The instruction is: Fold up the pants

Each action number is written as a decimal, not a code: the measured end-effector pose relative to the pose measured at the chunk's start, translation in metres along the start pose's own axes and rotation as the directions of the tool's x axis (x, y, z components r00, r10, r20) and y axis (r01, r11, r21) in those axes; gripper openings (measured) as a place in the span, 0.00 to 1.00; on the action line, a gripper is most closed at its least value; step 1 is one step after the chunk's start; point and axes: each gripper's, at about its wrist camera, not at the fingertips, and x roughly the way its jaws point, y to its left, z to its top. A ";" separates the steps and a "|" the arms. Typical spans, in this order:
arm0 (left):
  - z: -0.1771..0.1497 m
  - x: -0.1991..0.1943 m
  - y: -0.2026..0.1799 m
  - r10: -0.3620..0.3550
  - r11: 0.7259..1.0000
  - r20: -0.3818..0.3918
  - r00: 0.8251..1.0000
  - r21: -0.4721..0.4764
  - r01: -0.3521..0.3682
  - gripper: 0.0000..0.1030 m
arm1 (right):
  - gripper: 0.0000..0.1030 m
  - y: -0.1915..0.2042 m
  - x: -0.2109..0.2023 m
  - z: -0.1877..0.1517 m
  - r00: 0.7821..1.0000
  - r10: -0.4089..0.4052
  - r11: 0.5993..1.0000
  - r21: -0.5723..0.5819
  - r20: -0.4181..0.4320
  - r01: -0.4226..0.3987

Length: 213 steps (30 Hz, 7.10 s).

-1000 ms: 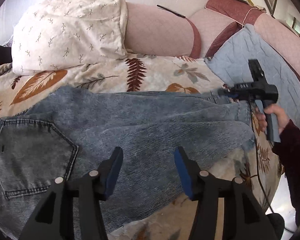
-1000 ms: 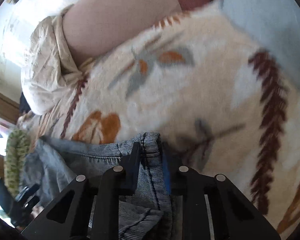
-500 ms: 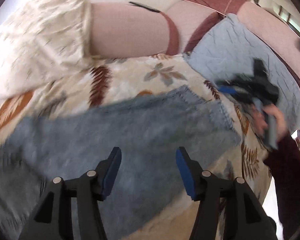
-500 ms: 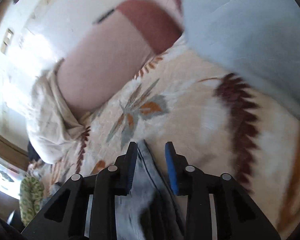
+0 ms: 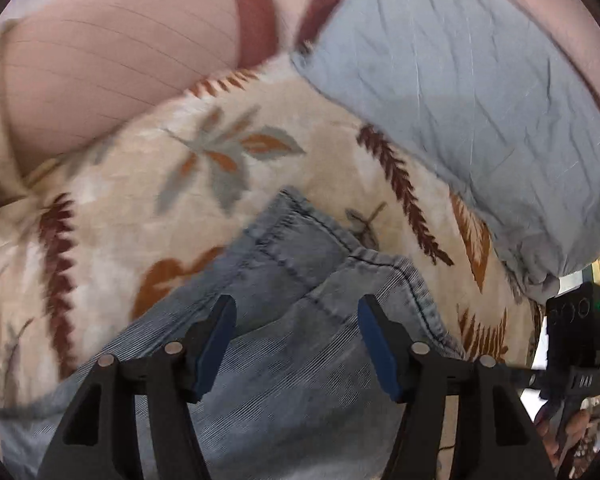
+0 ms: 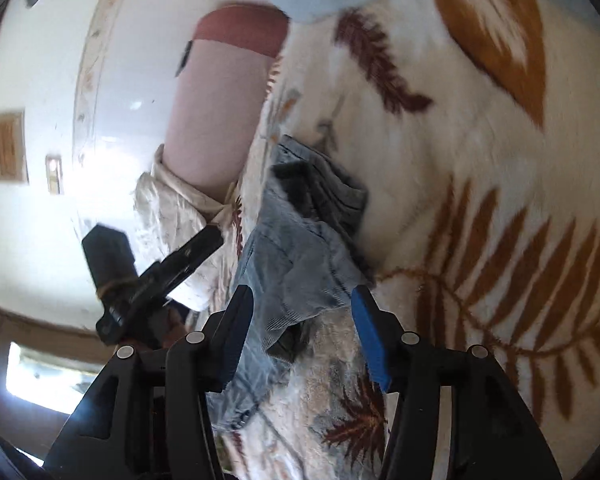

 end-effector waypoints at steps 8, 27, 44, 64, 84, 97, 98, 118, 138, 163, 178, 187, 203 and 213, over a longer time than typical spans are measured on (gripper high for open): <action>0.011 0.046 -0.027 0.001 0.998 -0.105 0.995 0.059 0.005 0.48 | 0.50 -0.046 0.019 0.004 0.992 0.125 0.959 0.256 -0.002 -0.120; 0.021 0.056 -0.063 0.090 0.966 -0.087 0.992 0.249 -0.065 0.39 | 0.14 -0.054 0.024 -0.003 0.999 0.041 0.971 0.236 0.030 -0.047; 0.018 0.070 -0.058 0.022 0.960 -0.105 0.994 0.282 0.008 0.16 | 0.15 -0.047 0.027 -0.004 0.999 0.027 0.974 0.222 0.031 -0.034; 0.069 -0.015 -0.023 0.075 0.984 0.155 0.985 0.148 -0.098 0.11 | 0.14 0.031 0.025 0.016 0.974 0.031 0.999 -0.020 0.226 -0.027; 0.059 0.002 0.036 0.303 0.952 0.240 0.922 -0.124 -0.281 0.67 | 0.13 0.002 0.057 0.035 0.954 -0.219 0.976 0.044 0.206 0.215; -0.147 -0.140 0.125 0.457 0.868 0.160 0.875 -0.297 -0.398 0.83 | 0.29 0.088 0.053 0.007 0.967 -0.127 0.935 -0.300 0.221 0.192; -0.170 -0.143 0.137 0.480 0.846 0.142 0.866 -0.336 -0.414 0.83 | 0.29 0.095 0.066 0.001 0.975 -0.122 0.918 -0.352 0.186 0.182; -0.354 -0.148 0.188 0.535 0.768 0.166 0.828 -0.504 -0.395 0.79 | 0.24 0.093 0.147 -0.077 0.779 -0.624 0.598 -0.604 0.062 0.527; -0.388 -0.188 0.239 0.609 0.685 0.201 0.767 -0.620 -0.382 0.79 | 0.40 0.269 0.388 -0.126 0.804 -0.414 0.680 -0.733 -0.427 -0.039; -0.399 -0.171 0.244 0.600 0.669 0.122 0.790 -0.618 -0.413 0.81 | 0.08 0.271 0.441 -0.168 0.748 -0.624 0.431 -0.898 -0.226 0.088; -0.402 -0.167 0.245 0.601 0.671 0.113 0.792 -0.609 -0.422 0.82 | 0.29 0.284 0.440 -0.145 0.734 -0.604 0.533 -0.842 -0.311 0.081; -0.401 -0.174 0.244 0.594 0.669 0.113 0.797 -0.619 -0.411 0.79 | 0.49 0.270 0.445 -0.147 0.656 -0.638 0.527 -0.850 -0.403 -0.009; -0.353 -0.133 0.188 0.502 0.803 0.167 0.848 -0.454 -0.386 0.77 | 0.08 0.271 0.434 -0.179 0.716 -0.668 0.320 -0.947 -0.204 0.029; -0.354 -0.129 0.189 0.504 0.805 0.173 0.846 -0.449 -0.387 0.78 | 0.07 0.259 0.455 -0.184 0.754 -0.644 0.299 -0.949 -0.124 0.100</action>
